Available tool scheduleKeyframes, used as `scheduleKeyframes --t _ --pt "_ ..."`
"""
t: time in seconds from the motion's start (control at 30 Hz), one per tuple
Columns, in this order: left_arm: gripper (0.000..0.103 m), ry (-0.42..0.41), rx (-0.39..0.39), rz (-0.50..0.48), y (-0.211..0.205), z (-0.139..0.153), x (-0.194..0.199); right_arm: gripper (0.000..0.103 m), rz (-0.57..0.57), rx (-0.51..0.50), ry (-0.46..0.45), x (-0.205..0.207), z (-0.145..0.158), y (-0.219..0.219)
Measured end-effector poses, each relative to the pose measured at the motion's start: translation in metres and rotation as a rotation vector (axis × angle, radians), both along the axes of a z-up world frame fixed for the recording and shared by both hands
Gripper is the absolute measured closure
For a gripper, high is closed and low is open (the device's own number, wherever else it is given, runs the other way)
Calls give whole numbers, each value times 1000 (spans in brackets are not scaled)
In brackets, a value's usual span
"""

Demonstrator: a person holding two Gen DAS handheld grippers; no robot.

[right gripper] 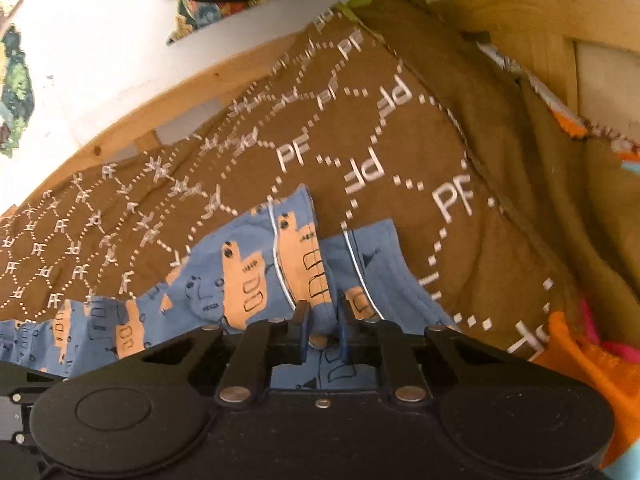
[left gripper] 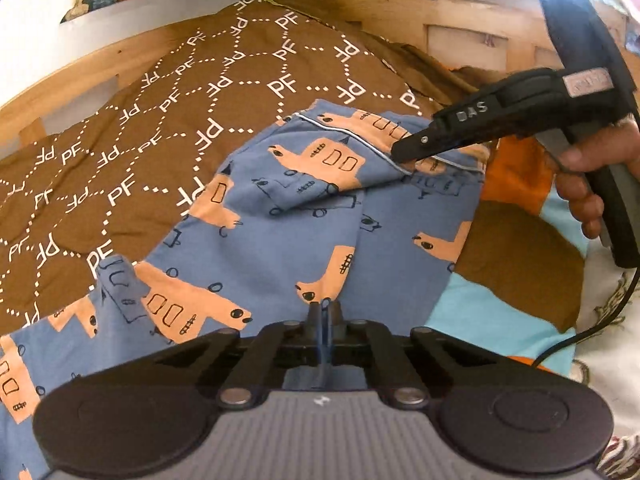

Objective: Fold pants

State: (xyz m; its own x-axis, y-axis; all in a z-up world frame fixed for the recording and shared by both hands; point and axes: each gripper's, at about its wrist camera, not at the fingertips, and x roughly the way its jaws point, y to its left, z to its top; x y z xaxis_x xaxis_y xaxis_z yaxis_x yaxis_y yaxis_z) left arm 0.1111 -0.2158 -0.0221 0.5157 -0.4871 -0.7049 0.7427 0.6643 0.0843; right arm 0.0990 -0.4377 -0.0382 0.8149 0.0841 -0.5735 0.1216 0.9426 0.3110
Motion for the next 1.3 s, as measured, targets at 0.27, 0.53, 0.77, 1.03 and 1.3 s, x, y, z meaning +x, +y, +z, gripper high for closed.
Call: scheduleKeyframes --t 0.27,0.53,0.77,1.03,1.3 --pt "101 61 -90 -127 22 22 -7 89 -92 -35 13 -38 42 -22" --pt "97 76 -15 -169 9 0 -16 83 -140 -76 115 -46 17 -25" --pt "84 98 -70 -123 21 8 -3 56 35 -327 41 -5 37 -13" --pt "63 81 -145 -16 49 31 24 66 136 -308 67 50 19 -22" --pt "55 -49 -85 107 93 41 32 52 144 -288 66 36 17 -28"
